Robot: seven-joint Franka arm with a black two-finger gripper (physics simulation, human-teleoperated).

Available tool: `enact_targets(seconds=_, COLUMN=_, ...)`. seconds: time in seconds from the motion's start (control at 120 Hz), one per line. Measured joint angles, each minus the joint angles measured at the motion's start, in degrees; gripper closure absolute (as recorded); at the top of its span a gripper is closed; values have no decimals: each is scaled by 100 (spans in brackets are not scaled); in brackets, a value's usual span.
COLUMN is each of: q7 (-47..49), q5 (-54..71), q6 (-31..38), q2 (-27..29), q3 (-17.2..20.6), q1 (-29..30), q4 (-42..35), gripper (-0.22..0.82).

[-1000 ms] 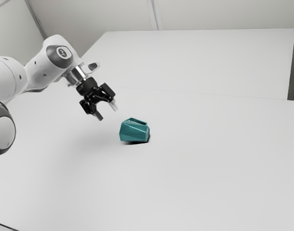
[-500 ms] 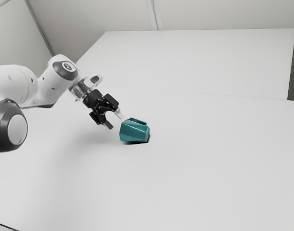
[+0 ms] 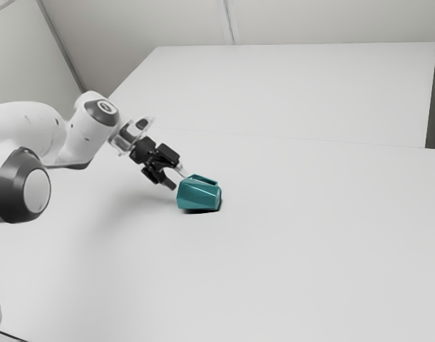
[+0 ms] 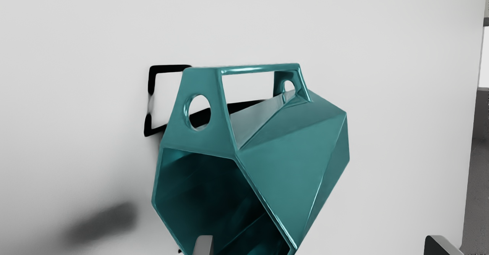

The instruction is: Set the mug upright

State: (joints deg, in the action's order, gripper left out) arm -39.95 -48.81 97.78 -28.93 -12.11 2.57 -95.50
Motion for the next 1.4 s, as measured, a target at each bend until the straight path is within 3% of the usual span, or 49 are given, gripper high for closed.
enact_targets(seconds=0.575, q7=-491, q5=-359, q6=203, q2=-123, q3=329, q1=-2, q4=-69, gripper=1)
enact_targets(seconds=0.65, q7=-529, q5=-407, q6=208, q2=-125, q3=344, q1=-2, q4=-75, gripper=8)
enact_targets(seconds=0.833, q7=-599, q5=-504, q6=212, q2=-130, q3=372, q1=-2, q4=-76, gripper=46)
enact_targets(seconds=0.95, q7=-631, q5=-547, q6=210, q2=-127, q3=390, q1=-3, q4=-75, gripper=62)
enact_targets(seconds=1.158, q7=-664, q5=-566, q6=223, q2=-105, q3=417, q1=-39, q4=-28, gripper=73)
enact_targets(seconds=1.4, q7=-660, q5=-541, q6=246, q2=-4, q3=420, q1=-119, q4=70, gripper=76)
